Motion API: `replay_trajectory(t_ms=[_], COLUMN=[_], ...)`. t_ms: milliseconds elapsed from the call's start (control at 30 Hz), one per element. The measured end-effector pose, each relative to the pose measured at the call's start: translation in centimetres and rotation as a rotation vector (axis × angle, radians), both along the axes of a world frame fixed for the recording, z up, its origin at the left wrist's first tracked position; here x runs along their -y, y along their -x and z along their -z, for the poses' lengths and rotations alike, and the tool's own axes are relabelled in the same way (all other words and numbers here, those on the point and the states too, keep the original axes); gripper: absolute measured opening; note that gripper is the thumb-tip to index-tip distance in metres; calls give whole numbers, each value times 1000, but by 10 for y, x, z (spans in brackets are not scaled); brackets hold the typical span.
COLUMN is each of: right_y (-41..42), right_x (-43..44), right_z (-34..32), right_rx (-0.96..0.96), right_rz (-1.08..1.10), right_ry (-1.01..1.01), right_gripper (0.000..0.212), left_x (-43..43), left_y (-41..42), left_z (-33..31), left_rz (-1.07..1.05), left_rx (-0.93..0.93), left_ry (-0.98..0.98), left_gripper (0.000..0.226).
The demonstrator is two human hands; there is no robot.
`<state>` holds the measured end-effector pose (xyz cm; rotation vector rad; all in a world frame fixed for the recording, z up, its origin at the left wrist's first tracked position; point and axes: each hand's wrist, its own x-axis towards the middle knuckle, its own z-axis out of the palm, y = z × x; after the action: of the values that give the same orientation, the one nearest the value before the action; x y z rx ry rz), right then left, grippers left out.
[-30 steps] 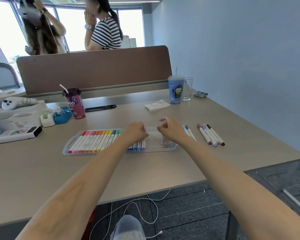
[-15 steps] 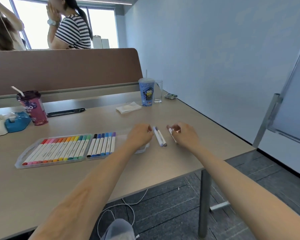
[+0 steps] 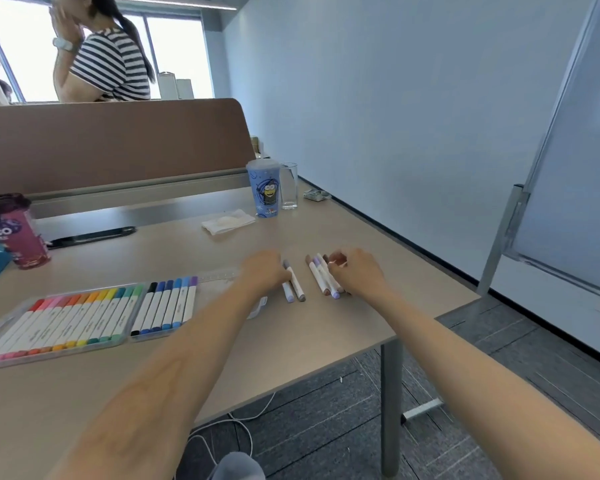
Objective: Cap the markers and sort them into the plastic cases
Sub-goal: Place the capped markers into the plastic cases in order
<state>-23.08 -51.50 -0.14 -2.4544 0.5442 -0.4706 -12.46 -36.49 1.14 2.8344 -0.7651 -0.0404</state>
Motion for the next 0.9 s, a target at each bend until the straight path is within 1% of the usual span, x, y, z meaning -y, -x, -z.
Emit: replay_trajectory(t_ms=[67, 133, 200, 233, 333, 400, 467, 500, 633, 767, 900], right_y=[2, 4, 6, 6, 4, 0, -4, -6, -17, -25, -29], right_x=[4, 6, 7, 6, 2, -3, -10, -14, -24, -28, -29], right_z=[1, 1, 1, 0, -2, -6, -10, -12, -13, -13, -12], right_rx=[-9, -15, -21, -28, -50, -92, -148, -176, -259, -317, -375], right_rz=[8, 22, 30, 30, 31, 21, 15, 19, 55, 108, 118], right_ry=[-12, -2, 16, 29, 63, 91, 142, 168, 269, 309, 370], right_gripper=[29, 28, 27, 25, 23, 22, 30, 35, 42, 35, 28], left_x=[6, 10, 11, 9, -1, -10, -20, -26, -53, -77, -97], left_y=[0, 3, 4, 6, 7, 9, 14, 18, 22, 20, 19], left_z=[-3, -7, -9, -11, -17, -20, -20, -20, -13, -12, -17], left_rz=[-19, -30, -41, -50, -95, -78, -42, -33, -50, -73, -88], left_rx=[-10, -16, -32, -46, -91, -159, -205, -206, -229, -274, -279], left_ry=[-57, -90, -57, -21, 175, 391, 582, 632, 665, 706, 723], left_gripper=[29, 28, 22, 27, 36, 40, 35, 32, 27, 25, 25])
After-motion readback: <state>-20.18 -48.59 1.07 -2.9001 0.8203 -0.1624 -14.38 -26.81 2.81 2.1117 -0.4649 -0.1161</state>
